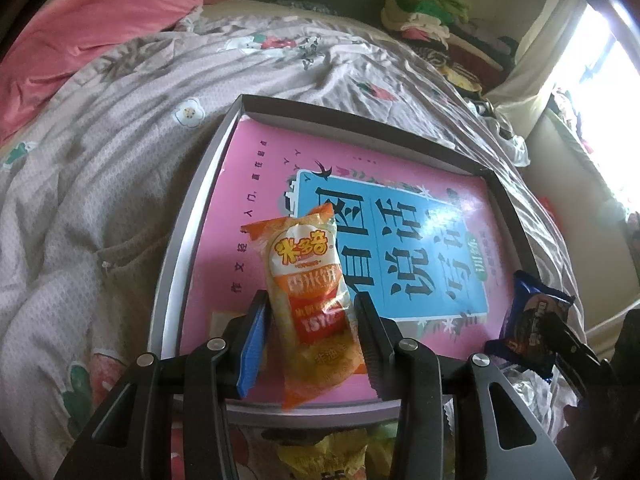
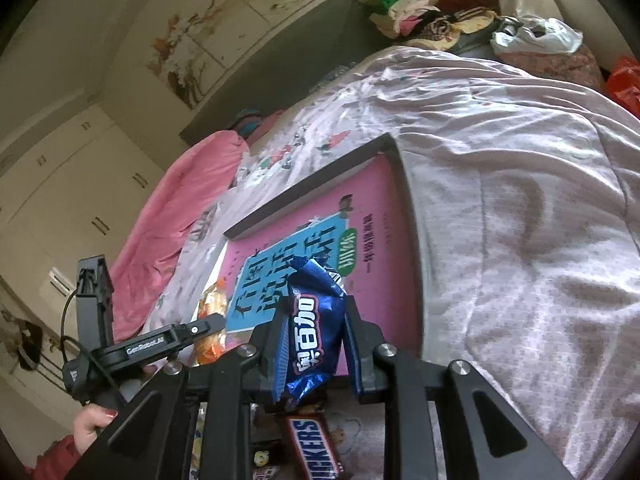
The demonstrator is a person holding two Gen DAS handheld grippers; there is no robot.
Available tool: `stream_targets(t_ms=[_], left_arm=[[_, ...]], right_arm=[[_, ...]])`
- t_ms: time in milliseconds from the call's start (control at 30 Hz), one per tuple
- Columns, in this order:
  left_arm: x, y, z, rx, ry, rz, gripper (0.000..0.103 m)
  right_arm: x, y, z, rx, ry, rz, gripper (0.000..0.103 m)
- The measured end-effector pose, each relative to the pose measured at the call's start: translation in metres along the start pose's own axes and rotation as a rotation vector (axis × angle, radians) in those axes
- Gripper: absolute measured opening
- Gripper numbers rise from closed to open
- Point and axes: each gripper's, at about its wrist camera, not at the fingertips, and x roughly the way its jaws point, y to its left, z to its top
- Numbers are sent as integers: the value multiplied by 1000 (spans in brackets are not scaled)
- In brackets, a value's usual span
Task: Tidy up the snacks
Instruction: 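Carry the yellow bag over the tray with left tool while right tool carries Oreo pack there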
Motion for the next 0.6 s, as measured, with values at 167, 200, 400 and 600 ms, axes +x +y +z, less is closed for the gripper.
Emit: stream_targets(t_ms=[167, 200, 400, 600], left_arm=[[-1, -2, -3, 8, 2, 1, 43], [-1, -1, -3, 7, 2, 1, 43], [-1, -2, -3, 7, 3, 0, 43], [-2, -2, -4, 10, 1, 5, 43]], right_arm=[[-2, -1, 1, -6, 0, -38, 28], [-2, 0, 1, -12, 0, -50, 29], [-5, 6, 0, -60, -12, -100, 31], [-7, 15, -1, -126, -23, -161, 34]])
